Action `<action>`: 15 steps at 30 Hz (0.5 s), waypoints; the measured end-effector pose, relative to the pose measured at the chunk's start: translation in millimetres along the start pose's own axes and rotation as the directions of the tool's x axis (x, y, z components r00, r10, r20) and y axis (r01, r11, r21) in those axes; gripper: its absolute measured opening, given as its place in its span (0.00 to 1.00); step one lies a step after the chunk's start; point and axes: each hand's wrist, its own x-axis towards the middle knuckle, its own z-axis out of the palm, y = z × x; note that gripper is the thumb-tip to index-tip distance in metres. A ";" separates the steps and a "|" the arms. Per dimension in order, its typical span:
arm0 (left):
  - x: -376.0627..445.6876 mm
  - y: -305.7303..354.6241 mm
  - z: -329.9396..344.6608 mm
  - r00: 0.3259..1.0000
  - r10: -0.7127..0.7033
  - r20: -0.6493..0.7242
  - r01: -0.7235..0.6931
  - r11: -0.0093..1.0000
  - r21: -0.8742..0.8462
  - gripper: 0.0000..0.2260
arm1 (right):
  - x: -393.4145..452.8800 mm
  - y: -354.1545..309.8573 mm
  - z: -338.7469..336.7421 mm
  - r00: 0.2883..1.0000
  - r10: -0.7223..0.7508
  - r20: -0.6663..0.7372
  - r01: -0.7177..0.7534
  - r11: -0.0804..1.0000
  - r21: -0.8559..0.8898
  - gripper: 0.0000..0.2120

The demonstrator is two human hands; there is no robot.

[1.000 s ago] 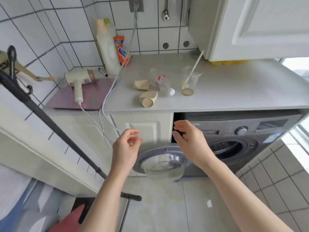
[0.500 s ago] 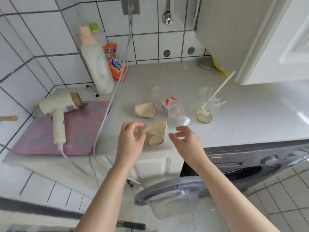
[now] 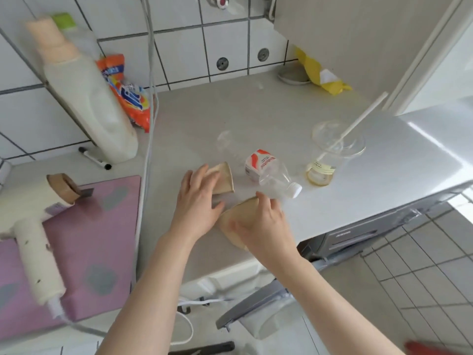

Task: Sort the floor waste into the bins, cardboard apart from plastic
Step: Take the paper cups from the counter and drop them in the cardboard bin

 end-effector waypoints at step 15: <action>-63.3 57.5 -15.8 0.957 -0.118 -0.265 -0.011 0.898 -0.440 0.17 | -54.4 46.7 -26.1 0.972 0.027 -0.233 0.048 0.950 0.307 0.19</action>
